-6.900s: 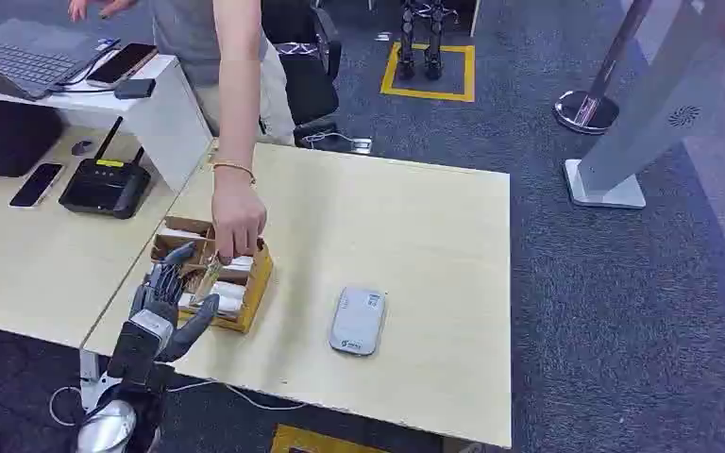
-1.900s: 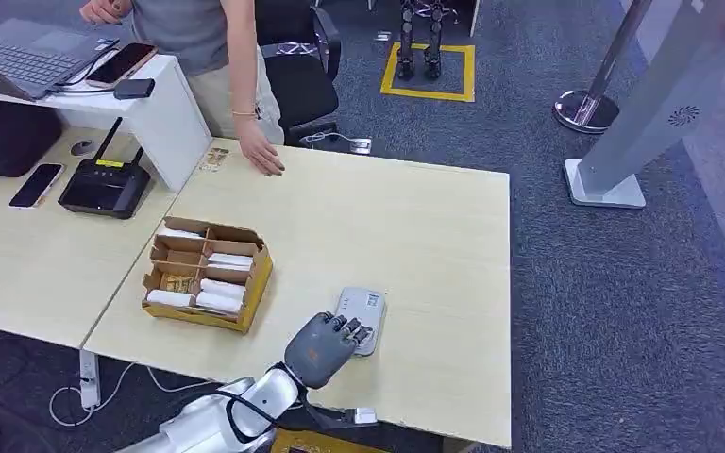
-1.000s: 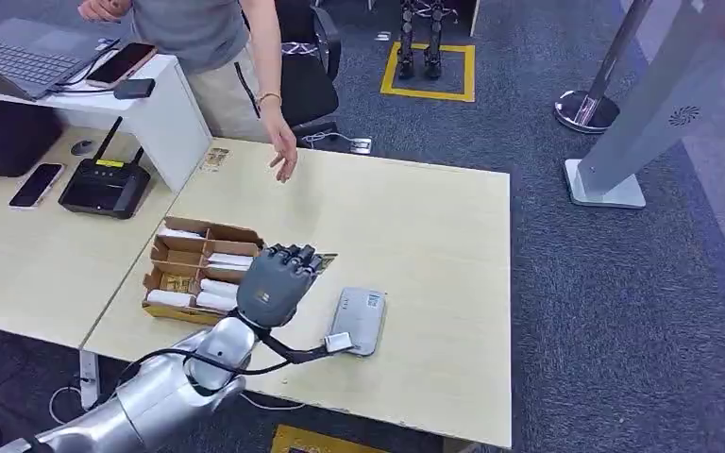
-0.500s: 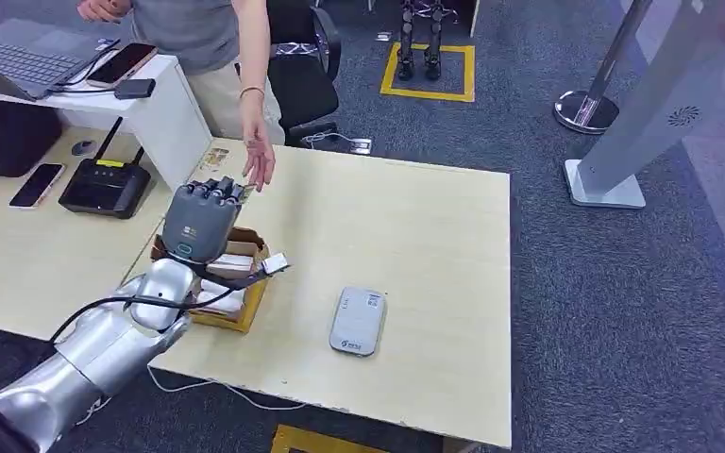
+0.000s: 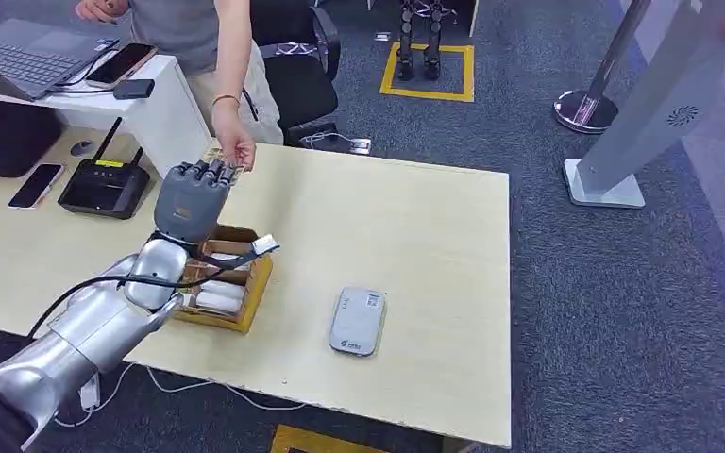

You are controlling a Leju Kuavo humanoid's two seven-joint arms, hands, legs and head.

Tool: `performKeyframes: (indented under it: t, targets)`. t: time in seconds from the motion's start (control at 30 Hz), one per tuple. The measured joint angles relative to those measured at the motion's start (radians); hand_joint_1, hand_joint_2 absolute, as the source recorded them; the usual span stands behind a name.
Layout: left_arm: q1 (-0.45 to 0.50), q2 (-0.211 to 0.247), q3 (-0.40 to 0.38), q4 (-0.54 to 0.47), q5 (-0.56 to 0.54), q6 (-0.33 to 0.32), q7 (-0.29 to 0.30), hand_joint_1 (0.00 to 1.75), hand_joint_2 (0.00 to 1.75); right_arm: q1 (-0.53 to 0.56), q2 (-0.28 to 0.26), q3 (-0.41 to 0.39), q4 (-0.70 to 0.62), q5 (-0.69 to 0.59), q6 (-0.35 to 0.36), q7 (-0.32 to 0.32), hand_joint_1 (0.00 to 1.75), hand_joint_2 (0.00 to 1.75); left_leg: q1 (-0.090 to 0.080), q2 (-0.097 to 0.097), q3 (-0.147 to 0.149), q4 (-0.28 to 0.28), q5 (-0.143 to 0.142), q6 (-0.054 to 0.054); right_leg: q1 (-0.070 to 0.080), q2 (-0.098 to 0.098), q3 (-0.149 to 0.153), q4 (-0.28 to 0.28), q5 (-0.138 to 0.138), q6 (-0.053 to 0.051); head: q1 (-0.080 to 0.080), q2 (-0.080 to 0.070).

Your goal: Pass the card to the sensor for recognition and then transmit it.

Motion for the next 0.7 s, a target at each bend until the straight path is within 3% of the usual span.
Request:
performKeyframes:
  t: [0.03,0.07,0.7]
  targets:
    - [0.000,0.000,0.000,0.000,0.000,0.000,-0.003,0.28,1.75,0.000,0.000,0.000,0.000,-0.001,0.000,0.000,0.00,1.75,0.000,0.000,0.000,0.000,0.000,0.000,0.000,0.000,0.000,0.000,0.000,0.000,0.000,0.000]
    - [0.000,-0.001,0.000,0.001,0.000,0.000,-0.011,0.00,1.75,0.000,0.000,0.000,0.000,-0.001,0.000,0.000,0.00,1.75,0.000,0.000,0.000,0.000,0.000,0.000,0.000,0.000,0.000,0.000,0.000,0.000,0.000,0.000]
    - [0.003,0.001,0.000,-0.014,0.000,0.000,-0.021,0.00,1.75,-0.001,0.000,0.000,0.000,-0.022,-0.006,-0.005,0.00,1.75,0.000,0.000,0.000,0.000,0.000,0.000,0.000,0.000,0.000,0.000,0.000,0.000,0.000,0.000]
